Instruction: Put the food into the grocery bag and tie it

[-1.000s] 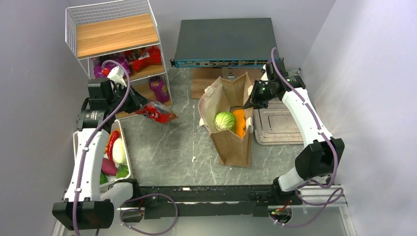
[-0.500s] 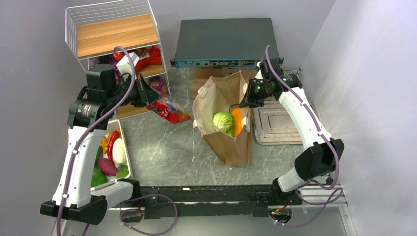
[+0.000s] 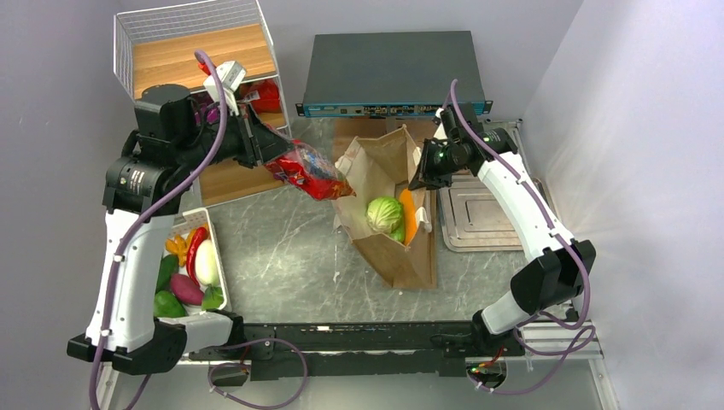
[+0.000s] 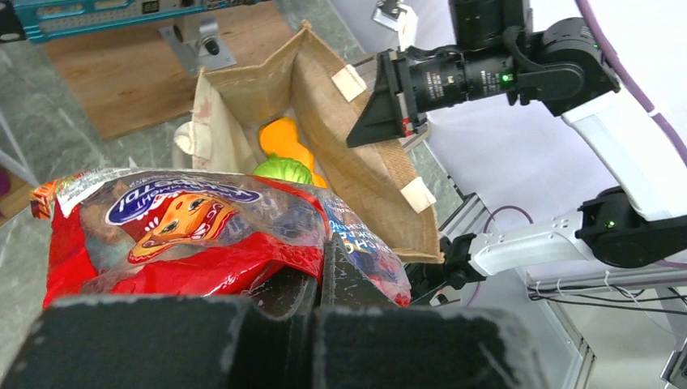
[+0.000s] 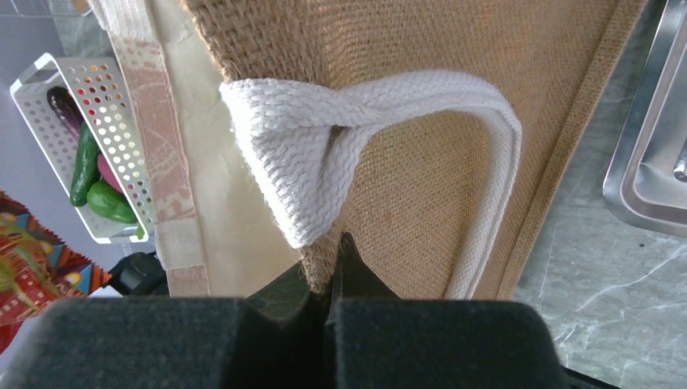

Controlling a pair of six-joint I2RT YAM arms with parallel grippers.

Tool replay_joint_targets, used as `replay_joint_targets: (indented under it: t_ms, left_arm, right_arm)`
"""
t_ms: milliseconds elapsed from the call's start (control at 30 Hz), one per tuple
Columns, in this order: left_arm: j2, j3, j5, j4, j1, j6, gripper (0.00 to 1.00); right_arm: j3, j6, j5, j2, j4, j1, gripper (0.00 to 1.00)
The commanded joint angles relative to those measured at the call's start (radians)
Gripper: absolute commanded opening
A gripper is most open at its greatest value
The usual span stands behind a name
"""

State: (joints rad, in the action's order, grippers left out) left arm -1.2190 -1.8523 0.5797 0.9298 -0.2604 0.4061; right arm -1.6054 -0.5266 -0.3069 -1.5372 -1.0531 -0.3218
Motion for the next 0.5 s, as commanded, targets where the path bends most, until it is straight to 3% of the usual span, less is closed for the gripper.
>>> replay_joint_targets:
  t_ms: [0,233,467]
  left_arm:
    - [0.003,-0.079,0.061,-0.161,-0.036,0.014,0.00]
    - [-0.013,0.014,0.057,-0.261,-0.145,0.024,0.00]
    - [-0.114,-0.026,0.044,-0.273,-0.261,-0.007,0.00]
  right_arm:
    - [-0.047,-0.003,-0.008,0.018,0.037,-0.013,0.00]
    - [-0.051,-0.003,-0.008,0.019,0.039,-0.022,0.00]
    - [-0.058,0.004,-0.008,0.017,0.033,-0.031,0.00]
